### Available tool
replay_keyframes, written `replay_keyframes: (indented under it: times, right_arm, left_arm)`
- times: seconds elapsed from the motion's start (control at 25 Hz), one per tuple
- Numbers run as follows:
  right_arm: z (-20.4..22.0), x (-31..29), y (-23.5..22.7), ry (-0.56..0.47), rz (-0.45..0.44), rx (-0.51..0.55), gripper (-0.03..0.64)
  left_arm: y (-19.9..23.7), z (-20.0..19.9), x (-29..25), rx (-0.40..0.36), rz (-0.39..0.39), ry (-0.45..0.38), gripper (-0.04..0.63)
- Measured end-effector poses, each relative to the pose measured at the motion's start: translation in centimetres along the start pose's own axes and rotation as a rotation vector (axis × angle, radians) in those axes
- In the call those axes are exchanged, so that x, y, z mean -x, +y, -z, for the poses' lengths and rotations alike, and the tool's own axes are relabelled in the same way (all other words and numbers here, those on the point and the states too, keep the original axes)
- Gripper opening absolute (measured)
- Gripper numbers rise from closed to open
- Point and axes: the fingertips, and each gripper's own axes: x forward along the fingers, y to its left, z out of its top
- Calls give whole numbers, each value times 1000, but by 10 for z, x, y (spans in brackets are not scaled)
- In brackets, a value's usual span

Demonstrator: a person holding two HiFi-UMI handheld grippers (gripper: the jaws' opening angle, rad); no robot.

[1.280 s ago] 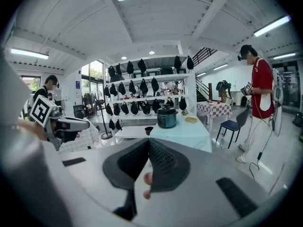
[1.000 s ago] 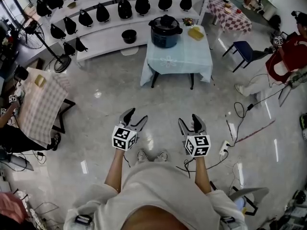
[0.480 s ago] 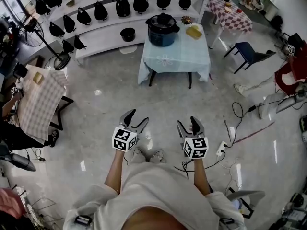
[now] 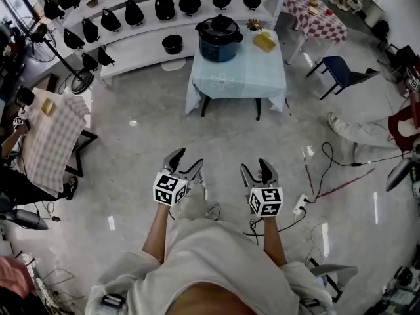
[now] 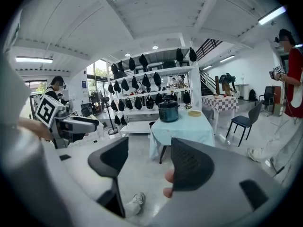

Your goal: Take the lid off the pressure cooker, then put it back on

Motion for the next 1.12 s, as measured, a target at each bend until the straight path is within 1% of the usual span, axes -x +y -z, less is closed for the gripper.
replay_keyframes:
  times: [0.24,0.4,0.52,0.8,0.96,1.12]
  right_arm:
    - [-7,-35,-21,6,1,0,278]
    - [-21,-74,-34,7,8,4,278]
    - [-36,-108,-45,9,22,14,278]
    - [-97,-192,-64,-6,66,24,276]
    - [-129,-244,-72,-6,91,12,276]
    - [-151,-292,-78,-11,108,8,276]
  left_arm:
    - [19,-7,-38,-3,6,6,286]
    - [48,-19,-72,-2,16,0,286]
    - [72,-32,-103,3,37,-12,286]
    - [136,-91,-175,-12,103,-43,286]
    - [188,-126,-209,-23,114,-53,285]
    - [236,-146,-239,-30,121,-56,285]
